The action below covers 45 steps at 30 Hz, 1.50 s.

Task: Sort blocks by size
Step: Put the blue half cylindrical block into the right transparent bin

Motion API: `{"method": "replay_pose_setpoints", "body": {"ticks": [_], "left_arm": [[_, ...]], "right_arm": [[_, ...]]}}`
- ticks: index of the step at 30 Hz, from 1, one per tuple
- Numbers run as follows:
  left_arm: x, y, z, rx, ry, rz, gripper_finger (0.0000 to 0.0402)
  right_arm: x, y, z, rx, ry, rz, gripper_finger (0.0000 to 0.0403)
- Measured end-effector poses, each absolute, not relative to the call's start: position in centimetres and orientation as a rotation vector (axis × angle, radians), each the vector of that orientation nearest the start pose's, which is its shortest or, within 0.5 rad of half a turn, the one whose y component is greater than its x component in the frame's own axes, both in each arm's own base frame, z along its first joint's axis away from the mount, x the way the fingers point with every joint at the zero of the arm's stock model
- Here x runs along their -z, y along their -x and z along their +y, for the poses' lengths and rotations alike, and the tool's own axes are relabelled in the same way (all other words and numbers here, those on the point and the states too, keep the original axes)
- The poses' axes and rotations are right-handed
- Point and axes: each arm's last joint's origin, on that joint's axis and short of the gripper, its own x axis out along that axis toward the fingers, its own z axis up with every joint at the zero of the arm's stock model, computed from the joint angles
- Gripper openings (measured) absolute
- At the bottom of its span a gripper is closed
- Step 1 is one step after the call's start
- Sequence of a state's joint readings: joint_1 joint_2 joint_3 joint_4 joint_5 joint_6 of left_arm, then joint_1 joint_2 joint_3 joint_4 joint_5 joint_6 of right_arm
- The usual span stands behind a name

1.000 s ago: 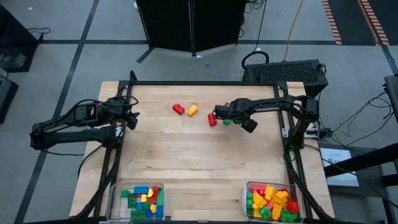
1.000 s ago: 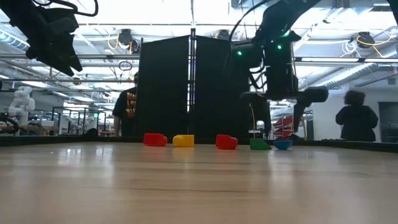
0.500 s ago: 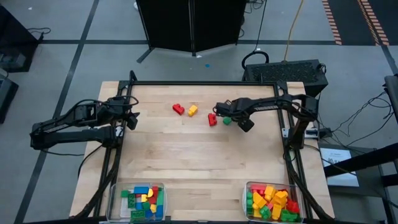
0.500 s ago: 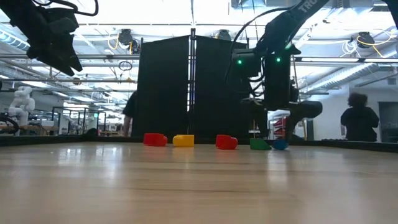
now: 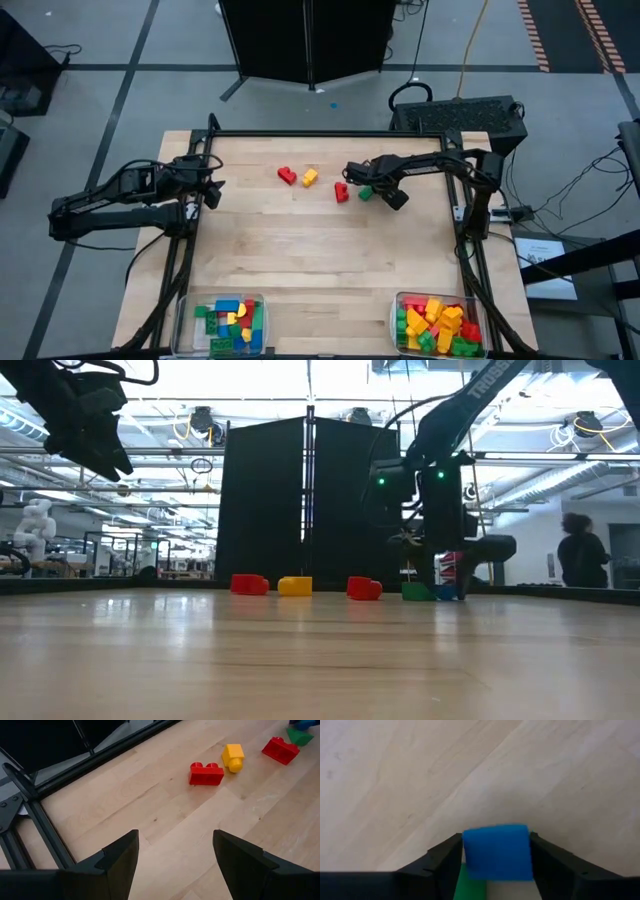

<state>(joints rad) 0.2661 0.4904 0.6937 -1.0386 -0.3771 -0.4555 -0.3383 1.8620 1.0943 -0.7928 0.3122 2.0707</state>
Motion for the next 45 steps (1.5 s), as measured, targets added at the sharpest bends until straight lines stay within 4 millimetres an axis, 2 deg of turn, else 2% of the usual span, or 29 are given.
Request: {"method": "replay_pose_setpoints", "body": {"ticks": [6, 12, 17, 21, 26, 32, 36, 40, 45], "left_arm": [[-26.6, -7.3, 3.1, -0.784, 0.367, 0.693, 0.0255], [-26.6, -7.3, 3.1, -0.785, 0.368, 0.693, 0.0255], [-26.6, -7.3, 3.1, -0.785, 0.368, 0.694, 0.0255], [-26.6, -7.3, 3.1, -0.785, 0.369, 0.693, 0.0255], [-26.6, -7.3, 3.1, -0.787, 0.374, 0.691, 0.0255], [-26.6, -7.3, 3.1, -0.787, 0.374, 0.692, 0.0255], [-26.6, -7.3, 3.1, -0.787, 0.375, 0.691, 0.0255], [-26.6, -7.3, 3.1, -0.787, 0.375, 0.692, 0.0255], [-26.6, -7.3, 3.1, -0.787, 0.375, 0.692, 0.0255]], "right_arm": [[-13.0, -29.5, -11.2, 1.852, -1.486, 0.502, 0.0149], [-13.5, -30.0, -10.7, 1.774, -1.424, 0.568, 0.0148], [-16.3, -31.3, -9.7, 1.619, -1.326, 0.615, 0.0148], [-18.9, -31.9, -7.9, 1.544, -1.229, 0.656, 0.0148], [-22.8, -32.0, -3.0, 1.41, -1.092, 0.787, 0.0148], [-26.2, -30.2, 4.5, 1.363, -1.037, 0.845, 0.0148], [-27.3, -28.3, 10.1, 1.341, -1.061, 0.867, 0.0148], [-27.6, -25.4, 15.3, 1.36, -1.131, 0.875, 0.0148], [-27.5, -22.8, 19.3, 1.289, -1.147, 1.082, 0.0148]]}}
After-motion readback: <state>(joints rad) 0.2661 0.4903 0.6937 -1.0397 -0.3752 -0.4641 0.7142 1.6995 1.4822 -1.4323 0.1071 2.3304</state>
